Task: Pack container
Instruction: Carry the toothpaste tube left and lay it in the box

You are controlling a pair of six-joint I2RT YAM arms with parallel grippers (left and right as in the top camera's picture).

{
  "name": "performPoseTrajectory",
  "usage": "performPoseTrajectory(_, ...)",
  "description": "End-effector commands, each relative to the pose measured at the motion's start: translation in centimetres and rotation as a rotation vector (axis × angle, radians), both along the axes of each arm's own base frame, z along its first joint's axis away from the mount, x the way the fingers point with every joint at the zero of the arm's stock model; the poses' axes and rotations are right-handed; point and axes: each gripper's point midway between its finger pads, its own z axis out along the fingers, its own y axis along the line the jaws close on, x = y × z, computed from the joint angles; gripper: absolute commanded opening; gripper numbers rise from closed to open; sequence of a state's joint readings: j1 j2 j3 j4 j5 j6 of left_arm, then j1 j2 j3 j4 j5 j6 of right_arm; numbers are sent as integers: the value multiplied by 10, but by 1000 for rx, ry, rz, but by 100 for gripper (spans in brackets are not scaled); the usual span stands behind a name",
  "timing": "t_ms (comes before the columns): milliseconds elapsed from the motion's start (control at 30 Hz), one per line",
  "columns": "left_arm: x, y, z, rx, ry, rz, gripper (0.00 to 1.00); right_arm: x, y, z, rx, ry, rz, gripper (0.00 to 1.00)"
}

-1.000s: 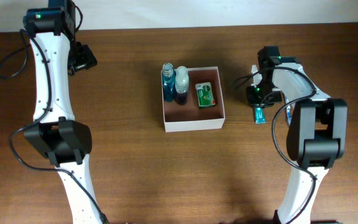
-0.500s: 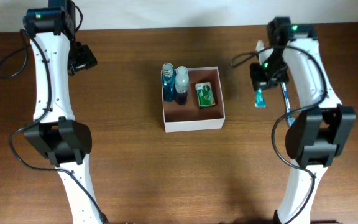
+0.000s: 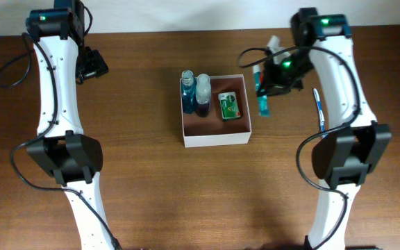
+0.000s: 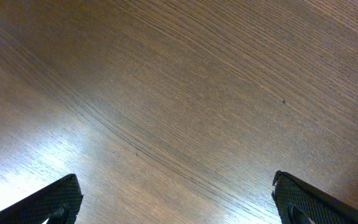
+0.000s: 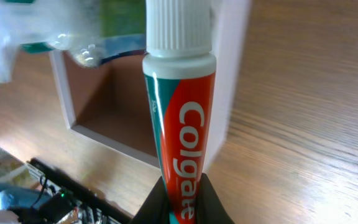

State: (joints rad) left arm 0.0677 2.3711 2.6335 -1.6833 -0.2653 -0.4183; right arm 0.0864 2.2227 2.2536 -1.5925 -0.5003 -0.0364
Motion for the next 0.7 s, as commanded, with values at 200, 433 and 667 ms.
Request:
performPoseTrajectory(200, -3, 1, 13, 3, -25, -5, 99, 2, 41, -6, -105, -75, 72, 15)
performPoseTrajectory(433, -3, 1, 13, 3, -25, -5, 99, 12, 35, -14, -185, -98, 19, 23)
performPoseTrajectory(667, -3, 1, 13, 3, -25, -5, 99, 22, 3, -18, -268, -113, -31, 29)
